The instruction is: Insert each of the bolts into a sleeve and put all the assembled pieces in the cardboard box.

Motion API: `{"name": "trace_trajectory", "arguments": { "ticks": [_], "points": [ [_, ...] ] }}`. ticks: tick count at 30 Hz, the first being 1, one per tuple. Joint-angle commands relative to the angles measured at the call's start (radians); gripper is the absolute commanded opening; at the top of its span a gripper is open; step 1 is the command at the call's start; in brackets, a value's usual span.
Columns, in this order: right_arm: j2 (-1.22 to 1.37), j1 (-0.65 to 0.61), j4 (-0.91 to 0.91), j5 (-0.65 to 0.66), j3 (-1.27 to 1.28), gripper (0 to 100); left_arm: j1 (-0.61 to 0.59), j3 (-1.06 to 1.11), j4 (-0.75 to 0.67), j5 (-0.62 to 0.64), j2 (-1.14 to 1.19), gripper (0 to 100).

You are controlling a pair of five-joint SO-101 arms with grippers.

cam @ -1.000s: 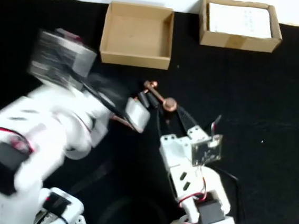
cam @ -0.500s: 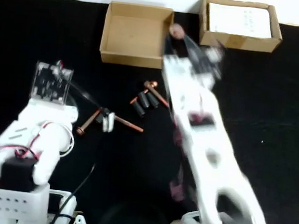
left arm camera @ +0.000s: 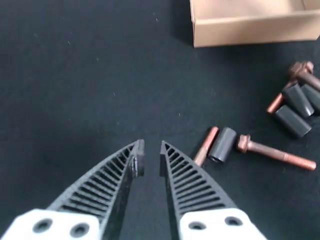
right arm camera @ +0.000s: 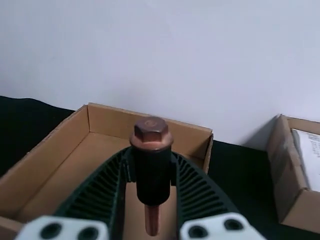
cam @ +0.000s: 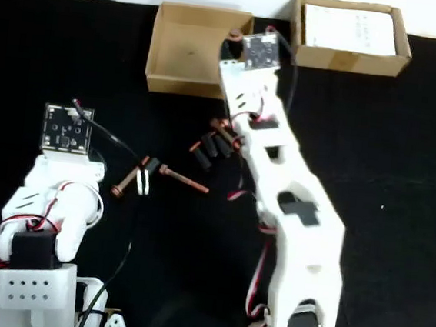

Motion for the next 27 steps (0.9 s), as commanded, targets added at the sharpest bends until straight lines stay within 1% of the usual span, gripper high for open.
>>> {"name": "trace_trajectory", "arguments": {
  "ticks": [1, 7, 11, 13, 17, 27],
  "points": [
    [0.059, 0.01, -0.021, 0.011, -0.154, 1.2, -0.01, 0.015, -0.017, 0.0, -0.013, 8],
    [0.194, 0.007, -0.021, 0.009, -0.275, 1.3, -0.01, 0.053, -0.017, 0.0, -0.013, 8],
    [0.239, 0.007, -0.021, 0.008, -0.306, 1.3, -0.01, 0.053, -0.017, 0.0, -0.013, 8],
    [0.249, 0.007, -0.021, 0.008, -0.302, 3.2, -0.01, 0.053, -0.017, 0.0, -0.013, 8],
    [0.263, 0.005, -0.021, 0.006, -0.302, 11.9, -0.01, 0.053, -0.017, 0.0, -0.013, 8],
    [0.255, 0.005, -0.021, 0.006, -0.298, 12.9, -0.012, 0.051, -0.012, 0.0, -0.013, 8]
  ]
}}
